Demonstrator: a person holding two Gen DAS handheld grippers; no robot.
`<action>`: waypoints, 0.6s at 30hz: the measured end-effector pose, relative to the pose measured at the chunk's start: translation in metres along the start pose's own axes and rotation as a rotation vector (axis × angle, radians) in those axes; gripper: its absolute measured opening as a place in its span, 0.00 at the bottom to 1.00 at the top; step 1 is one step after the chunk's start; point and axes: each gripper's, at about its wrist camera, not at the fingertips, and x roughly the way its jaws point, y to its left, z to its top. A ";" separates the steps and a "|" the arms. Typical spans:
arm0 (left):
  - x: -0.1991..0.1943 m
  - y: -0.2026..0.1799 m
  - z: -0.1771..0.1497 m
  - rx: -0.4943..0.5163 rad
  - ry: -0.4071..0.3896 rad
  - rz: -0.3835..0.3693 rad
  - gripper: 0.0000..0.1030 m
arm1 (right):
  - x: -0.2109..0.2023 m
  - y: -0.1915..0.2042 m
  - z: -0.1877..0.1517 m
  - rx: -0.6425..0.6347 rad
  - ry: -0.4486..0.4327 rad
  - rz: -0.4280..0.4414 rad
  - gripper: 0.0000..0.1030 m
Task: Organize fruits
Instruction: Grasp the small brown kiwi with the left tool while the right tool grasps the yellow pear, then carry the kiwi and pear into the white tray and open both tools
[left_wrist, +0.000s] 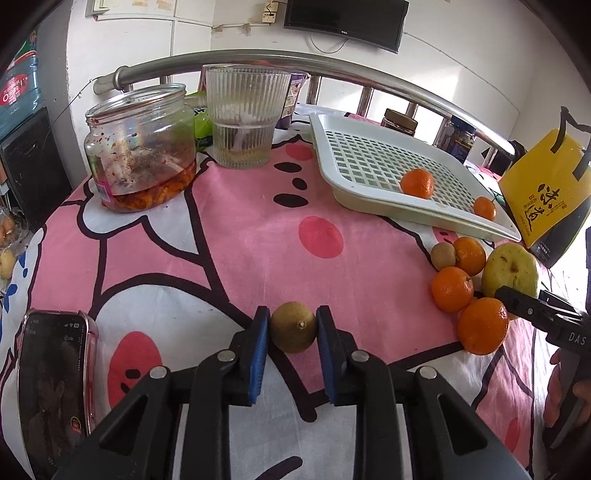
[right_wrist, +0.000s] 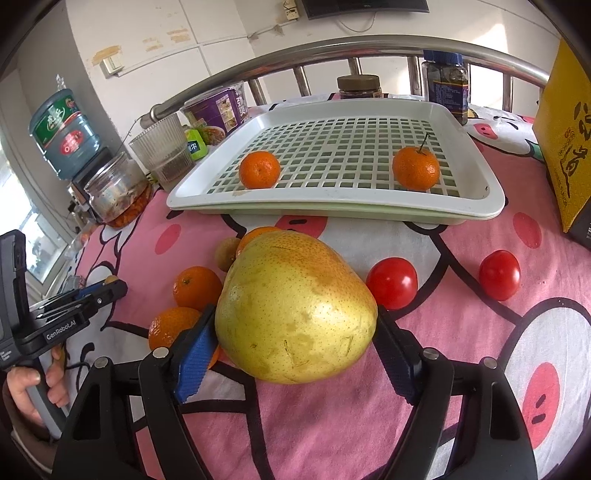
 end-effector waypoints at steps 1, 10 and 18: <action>0.000 -0.001 0.000 0.004 0.000 -0.002 0.27 | 0.000 0.000 0.000 0.000 -0.001 0.000 0.77; -0.013 -0.024 0.001 0.068 -0.031 -0.073 0.26 | -0.003 -0.004 -0.001 0.025 0.001 0.021 0.76; -0.019 -0.045 0.001 0.103 -0.030 -0.104 0.26 | -0.016 -0.004 0.001 0.039 -0.038 0.068 0.76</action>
